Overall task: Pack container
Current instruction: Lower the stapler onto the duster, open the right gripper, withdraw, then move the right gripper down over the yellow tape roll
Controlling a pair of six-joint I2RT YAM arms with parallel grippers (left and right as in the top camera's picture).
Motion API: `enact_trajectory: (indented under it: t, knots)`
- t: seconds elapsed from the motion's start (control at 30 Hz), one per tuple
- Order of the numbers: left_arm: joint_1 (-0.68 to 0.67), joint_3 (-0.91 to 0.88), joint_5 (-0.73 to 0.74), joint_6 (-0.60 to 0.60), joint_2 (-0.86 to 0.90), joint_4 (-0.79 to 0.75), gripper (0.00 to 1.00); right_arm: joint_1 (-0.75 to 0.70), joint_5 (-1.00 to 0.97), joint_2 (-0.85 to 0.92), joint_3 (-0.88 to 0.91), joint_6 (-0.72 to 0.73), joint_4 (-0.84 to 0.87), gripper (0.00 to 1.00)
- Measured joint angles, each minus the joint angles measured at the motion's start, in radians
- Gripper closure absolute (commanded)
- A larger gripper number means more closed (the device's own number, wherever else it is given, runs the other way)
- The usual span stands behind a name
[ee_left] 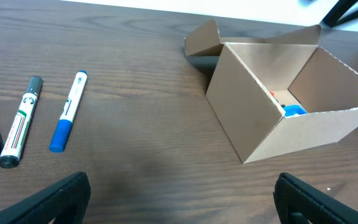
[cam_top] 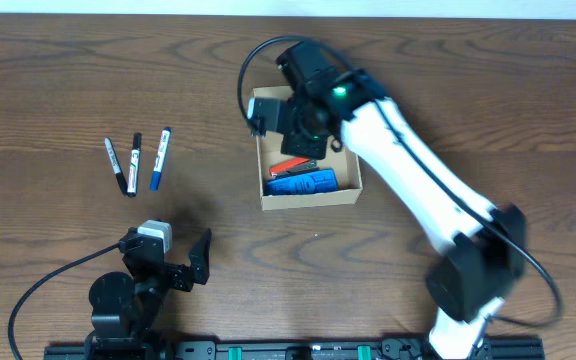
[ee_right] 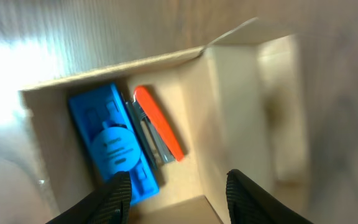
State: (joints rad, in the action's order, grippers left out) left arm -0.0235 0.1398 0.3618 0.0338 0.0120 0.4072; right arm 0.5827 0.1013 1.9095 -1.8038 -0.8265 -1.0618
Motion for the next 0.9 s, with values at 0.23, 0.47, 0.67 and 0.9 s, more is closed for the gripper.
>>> enact_trajectory:
  t: [0.23, 0.47, 0.67, 0.9]
  knots:
    - [0.0, 0.0, 0.0, 0.0, 0.0, 0.0, 0.05, -0.05, -0.005, -0.162, -0.004, 0.103, -0.041, 0.44]
    - [0.0, 0.0, 0.0, 0.0, 0.0, 0.0, 0.05, -0.181, -0.033, -0.219, -0.004, 0.25, -0.056, 0.41]
    - [0.0, 0.0, 0.0, 0.0, 0.0, 0.0, 0.05, -0.298, -0.047, -0.227, -0.004, 0.413, -0.148, 0.41]
    - [0.0, 0.0, 0.0, 0.0, 0.0, 0.0, 0.05, -0.43, -0.07, -0.228, 0.029, 0.628, -0.215, 0.41]
